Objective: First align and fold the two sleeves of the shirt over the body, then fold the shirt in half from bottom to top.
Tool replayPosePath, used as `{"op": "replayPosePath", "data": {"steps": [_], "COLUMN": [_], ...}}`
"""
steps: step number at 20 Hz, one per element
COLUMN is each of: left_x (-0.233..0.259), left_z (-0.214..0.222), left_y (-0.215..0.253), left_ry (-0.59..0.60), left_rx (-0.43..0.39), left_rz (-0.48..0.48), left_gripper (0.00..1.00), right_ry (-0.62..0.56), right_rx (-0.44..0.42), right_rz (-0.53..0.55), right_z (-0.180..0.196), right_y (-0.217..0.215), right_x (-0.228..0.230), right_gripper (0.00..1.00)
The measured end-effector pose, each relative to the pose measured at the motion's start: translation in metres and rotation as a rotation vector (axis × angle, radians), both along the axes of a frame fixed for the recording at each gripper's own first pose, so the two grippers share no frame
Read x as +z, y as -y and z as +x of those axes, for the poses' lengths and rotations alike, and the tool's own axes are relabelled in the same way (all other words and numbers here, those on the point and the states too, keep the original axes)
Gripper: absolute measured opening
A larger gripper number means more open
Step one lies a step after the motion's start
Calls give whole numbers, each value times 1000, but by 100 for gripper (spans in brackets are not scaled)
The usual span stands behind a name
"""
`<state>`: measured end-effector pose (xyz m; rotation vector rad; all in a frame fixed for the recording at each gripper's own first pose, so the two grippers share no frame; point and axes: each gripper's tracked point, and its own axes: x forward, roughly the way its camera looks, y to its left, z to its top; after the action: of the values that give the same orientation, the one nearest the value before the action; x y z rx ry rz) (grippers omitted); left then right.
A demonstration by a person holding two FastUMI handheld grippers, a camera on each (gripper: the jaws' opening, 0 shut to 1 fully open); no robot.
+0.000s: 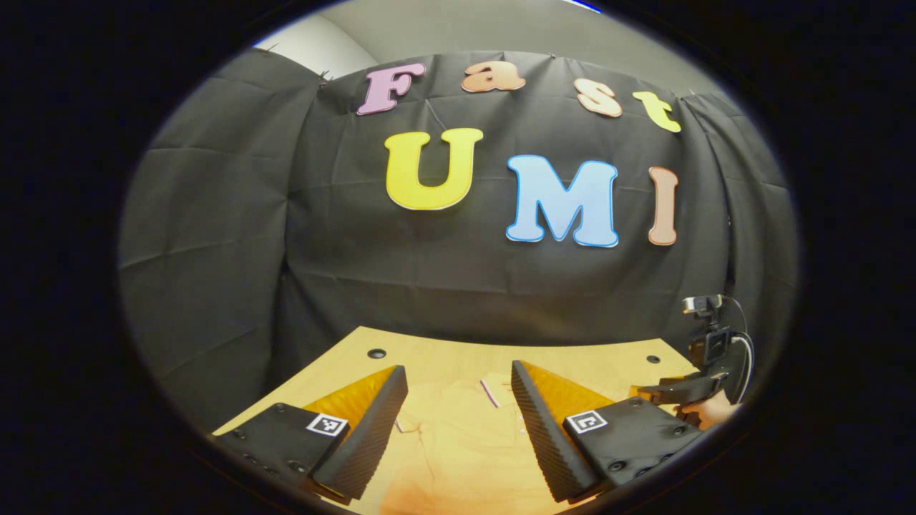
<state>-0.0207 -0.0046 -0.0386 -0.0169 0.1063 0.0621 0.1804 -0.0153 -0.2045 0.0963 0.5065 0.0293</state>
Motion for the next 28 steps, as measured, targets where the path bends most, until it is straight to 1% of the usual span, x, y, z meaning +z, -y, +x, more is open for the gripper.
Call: {"op": "replayPosePath", "data": {"steps": [4,7,10,13,15,16,17,18,19,20,21,23,25,28], "left_x": [-3,-5,-8,-11,-14,-14,-14,-14,-14,-15,-16,-18,-19,-19], "left_z": [-9,-17,-23,-27,-30,-31,-31,-32,-32,-33,-34,-36,-37,-38], "left_y": [-2,-1,0,2,2,1,2,1,0,0,0,-2,-5,-8], "left_ry": [-13,-24,-34,-46,-50,-51,-49,-49,-48,-49,-49,-51,-52,-48], "left_rx": [4,9,13,15,17,20,21,23,25,27,29,35,42,53], "left_rz": [12,12,-4,-24,-29,-31,-34,-36,-39,-42,-46,-53,-58,-57], "left_gripper": [94,94,94,94,95,94,94,94,94,94,94,94,94,94], "right_ry": [-99,-157,-174,-158,-162,-172,-177,-181,-190,-192,-193,-201,-176,-118], "right_rx": [-22,-30,-22,-7,9,17,2,-3,-16,-17,-17,-41,-40,-5], "right_rz": [-8,12,1,-22,7,39,50,64,80,95,100,132,107,53], "right_z": [20,26,26,31,31,31,33,33,32,34,34,34,36,35], "right_y": [6,7,5,3,-8,-13,-12,-10,-9,-9,-8,-8,-7,-13], "right_x": [-36,-55,-62,-61,-61,-62,-61,-62,-62,-61,-62,-60,-55,-33], "right_gripper": [99,99,99,99,90,78,70,53,49,29,29,5,5,5]}}
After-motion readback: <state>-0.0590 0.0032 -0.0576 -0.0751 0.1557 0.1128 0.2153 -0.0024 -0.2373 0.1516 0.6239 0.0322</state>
